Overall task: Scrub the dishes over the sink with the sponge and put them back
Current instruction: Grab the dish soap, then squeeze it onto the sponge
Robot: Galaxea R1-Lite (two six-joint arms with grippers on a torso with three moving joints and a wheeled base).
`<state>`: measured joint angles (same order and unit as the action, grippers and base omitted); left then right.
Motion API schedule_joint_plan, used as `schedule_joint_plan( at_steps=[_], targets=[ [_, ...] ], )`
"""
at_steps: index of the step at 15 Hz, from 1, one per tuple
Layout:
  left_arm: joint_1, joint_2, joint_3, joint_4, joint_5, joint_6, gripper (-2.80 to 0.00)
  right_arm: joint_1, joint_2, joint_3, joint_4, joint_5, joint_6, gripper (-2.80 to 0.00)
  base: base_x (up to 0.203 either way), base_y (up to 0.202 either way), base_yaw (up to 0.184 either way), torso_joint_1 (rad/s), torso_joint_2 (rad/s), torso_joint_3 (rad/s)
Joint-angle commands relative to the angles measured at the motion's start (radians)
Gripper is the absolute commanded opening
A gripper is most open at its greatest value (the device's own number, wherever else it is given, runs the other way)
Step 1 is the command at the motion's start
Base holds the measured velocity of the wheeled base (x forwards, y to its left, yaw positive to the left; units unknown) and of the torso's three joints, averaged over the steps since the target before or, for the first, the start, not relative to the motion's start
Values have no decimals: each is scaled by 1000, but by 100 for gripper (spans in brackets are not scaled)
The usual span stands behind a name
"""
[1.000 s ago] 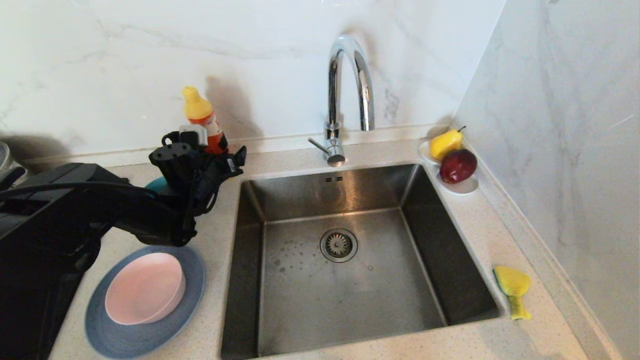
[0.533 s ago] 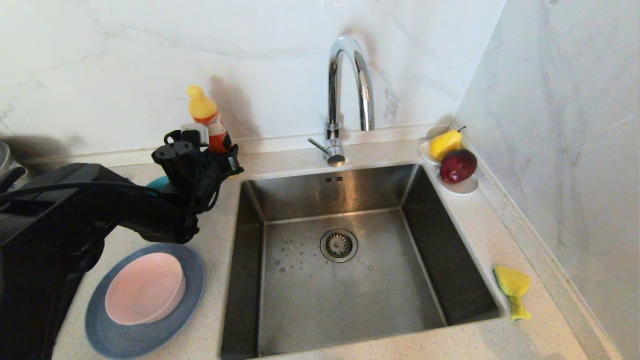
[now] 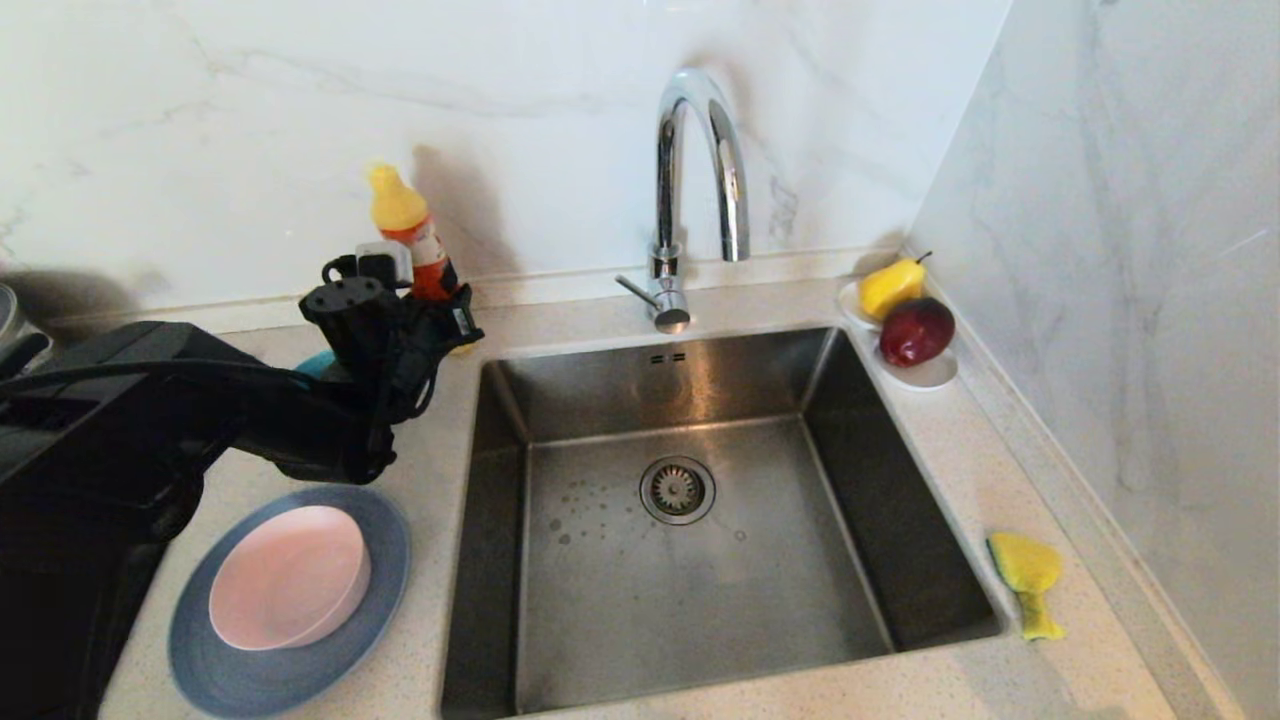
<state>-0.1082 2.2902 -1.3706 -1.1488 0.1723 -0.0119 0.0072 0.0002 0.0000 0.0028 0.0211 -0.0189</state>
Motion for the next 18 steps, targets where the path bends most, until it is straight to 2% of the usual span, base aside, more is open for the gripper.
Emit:
schedule_joint_plan(
  at_steps=[1, 8, 11, 14, 18],
  targets=[
    [-8, -79, 27, -12, 15, -2, -280, 0, -2, 0, 0, 1, 0, -280, 0, 0, 0, 0, 0, 0],
    [-93, -352, 173, 20, 98, 2, -280, 0, -2, 0, 0, 0, -1, -280, 0, 0, 0, 0, 0, 0],
    [-145, -499, 211, 125, 130, 17, -280, 0, -2, 0, 0, 0, -1, -280, 0, 0, 0, 0, 0, 0],
    [-215, -615, 247, 220, 175, 77, -280, 0, -2, 0, 0, 0, -1, -280, 0, 0, 0, 0, 0, 0],
    [-354, -725, 255, 280, 200, 216, -280, 0, -2, 0, 0, 0, 0, -280, 0, 0, 0, 0, 0, 0]
  ],
)
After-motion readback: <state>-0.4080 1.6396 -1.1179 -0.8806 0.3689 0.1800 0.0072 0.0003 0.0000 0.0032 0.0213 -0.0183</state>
